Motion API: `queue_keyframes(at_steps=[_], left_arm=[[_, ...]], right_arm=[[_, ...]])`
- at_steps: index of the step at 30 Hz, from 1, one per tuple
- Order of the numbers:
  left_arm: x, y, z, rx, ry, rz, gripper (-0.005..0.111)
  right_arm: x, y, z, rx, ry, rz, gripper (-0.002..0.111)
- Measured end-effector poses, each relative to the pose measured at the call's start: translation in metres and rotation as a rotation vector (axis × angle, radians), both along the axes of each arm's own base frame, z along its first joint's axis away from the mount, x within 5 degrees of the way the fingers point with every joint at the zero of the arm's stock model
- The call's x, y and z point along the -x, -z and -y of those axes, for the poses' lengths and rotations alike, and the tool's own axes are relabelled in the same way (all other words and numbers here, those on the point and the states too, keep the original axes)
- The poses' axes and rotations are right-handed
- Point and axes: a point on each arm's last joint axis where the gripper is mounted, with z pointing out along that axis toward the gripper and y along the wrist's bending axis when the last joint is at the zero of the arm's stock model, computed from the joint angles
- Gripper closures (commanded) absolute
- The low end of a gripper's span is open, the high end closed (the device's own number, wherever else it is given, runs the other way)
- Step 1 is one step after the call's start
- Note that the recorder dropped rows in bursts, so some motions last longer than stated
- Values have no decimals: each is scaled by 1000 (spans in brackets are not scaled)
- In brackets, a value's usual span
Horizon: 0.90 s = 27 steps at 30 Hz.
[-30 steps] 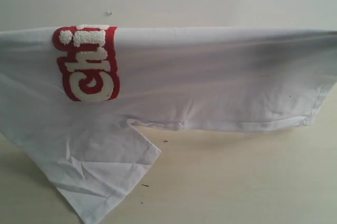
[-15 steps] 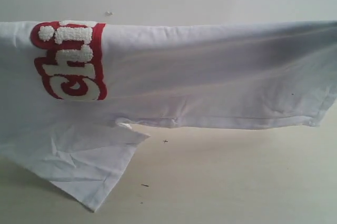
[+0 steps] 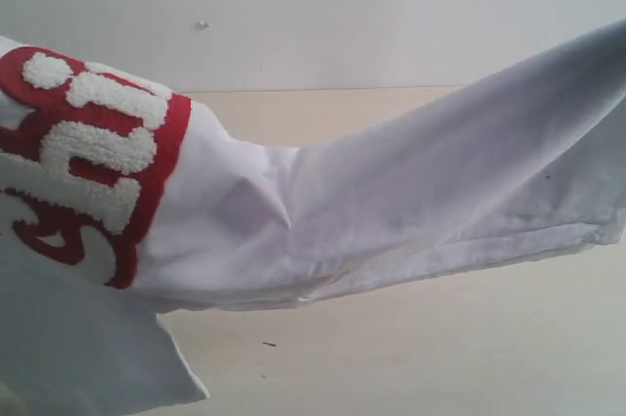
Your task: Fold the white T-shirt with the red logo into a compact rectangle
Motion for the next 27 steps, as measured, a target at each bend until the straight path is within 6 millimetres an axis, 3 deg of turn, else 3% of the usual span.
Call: queue_keyframes(at_steps=[14, 27], left_arm=[[-11, 9, -15, -111, -174, -15, 107], [-10, 10, -12, -54, -179, -35, 107]], right_arm=[[-8, 9, 13, 77, 118, -59, 108], [-9, 8, 9, 25, 121, -57, 108]])
